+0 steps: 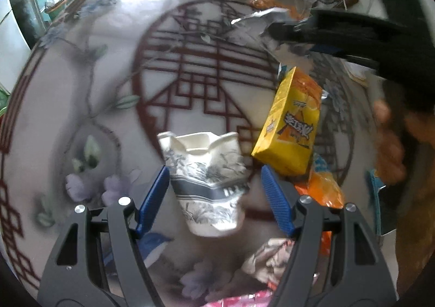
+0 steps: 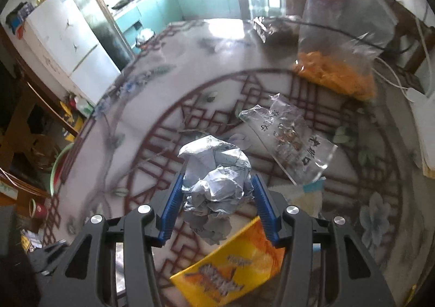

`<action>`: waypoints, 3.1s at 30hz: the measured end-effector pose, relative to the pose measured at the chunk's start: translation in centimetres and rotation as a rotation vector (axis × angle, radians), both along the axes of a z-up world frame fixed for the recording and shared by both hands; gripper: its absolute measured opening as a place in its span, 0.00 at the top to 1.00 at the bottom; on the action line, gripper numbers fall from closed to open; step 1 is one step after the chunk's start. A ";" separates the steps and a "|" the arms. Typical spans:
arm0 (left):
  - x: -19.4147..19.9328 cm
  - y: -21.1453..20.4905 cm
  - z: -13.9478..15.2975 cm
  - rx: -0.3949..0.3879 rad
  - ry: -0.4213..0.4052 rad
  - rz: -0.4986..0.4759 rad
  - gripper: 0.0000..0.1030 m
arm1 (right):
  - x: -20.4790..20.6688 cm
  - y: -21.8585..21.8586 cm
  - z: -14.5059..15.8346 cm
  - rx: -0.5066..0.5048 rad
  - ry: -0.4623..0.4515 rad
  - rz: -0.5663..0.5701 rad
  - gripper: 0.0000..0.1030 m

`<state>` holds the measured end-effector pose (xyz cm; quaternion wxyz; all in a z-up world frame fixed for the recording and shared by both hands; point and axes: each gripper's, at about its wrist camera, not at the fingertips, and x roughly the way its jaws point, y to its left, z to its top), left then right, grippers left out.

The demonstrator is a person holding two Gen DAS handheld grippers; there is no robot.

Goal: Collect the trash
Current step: 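Grasp the white patterned paper cup with the left tool while the right tool holds the paper, then carry cup and crumpled paper over the red bucket and open both tools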

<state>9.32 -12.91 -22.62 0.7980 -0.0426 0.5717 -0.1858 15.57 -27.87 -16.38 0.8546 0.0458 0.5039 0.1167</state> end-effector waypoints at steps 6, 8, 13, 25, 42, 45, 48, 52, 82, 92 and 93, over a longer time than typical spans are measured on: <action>0.7 -0.2 -2.2 -0.008 0.059 0.006 0.43 | -2.3 1.2 1.7 0.006 -0.034 -0.007 0.51; 0.6 0.2 -2.0 -0.016 0.050 0.012 0.43 | -2.6 1.7 2.2 0.000 -0.050 -0.011 0.51; -0.6 1.7 0.8 -0.030 -0.039 0.022 0.44 | -4.6 2.6 4.3 0.008 -0.094 -0.022 0.51; -4.4 8.8 9.1 0.004 -0.280 0.141 0.44 | -8.6 6.4 7.6 -0.040 -0.197 0.003 0.51; -6.5 19.0 12.1 0.017 -0.383 0.306 0.44 | -11.0 13.8 8.7 -0.056 -0.225 0.055 0.51; -6.1 20.5 11.9 0.009 -0.388 0.286 0.44 | -10.9 15.7 8.7 -0.071 -0.223 0.030 0.51; -5.7 22.4 11.9 0.003 -0.386 0.265 0.44 | -10.5 17.6 8.3 -0.073 -0.201 0.008 0.51; -5.0 25.5 12.1 0.012 -0.391 0.245 0.44 | -10.3 20.5 8.3 -0.081 -0.197 -0.009 0.51; -0.4 43.0 9.0 0.044 -0.321 0.311 0.44 | -7.2 40.1 5.4 -0.093 -0.117 0.114 0.50; 1.1 47.1 6.7 0.064 -0.258 0.366 0.43 | -4.7 44.7 3.1 -0.053 -0.046 0.208 0.50; 1.3 47.5 6.3 0.063 -0.247 0.372 0.44 | -4.6 45.0 2.8 -0.054 -0.038 0.214 0.50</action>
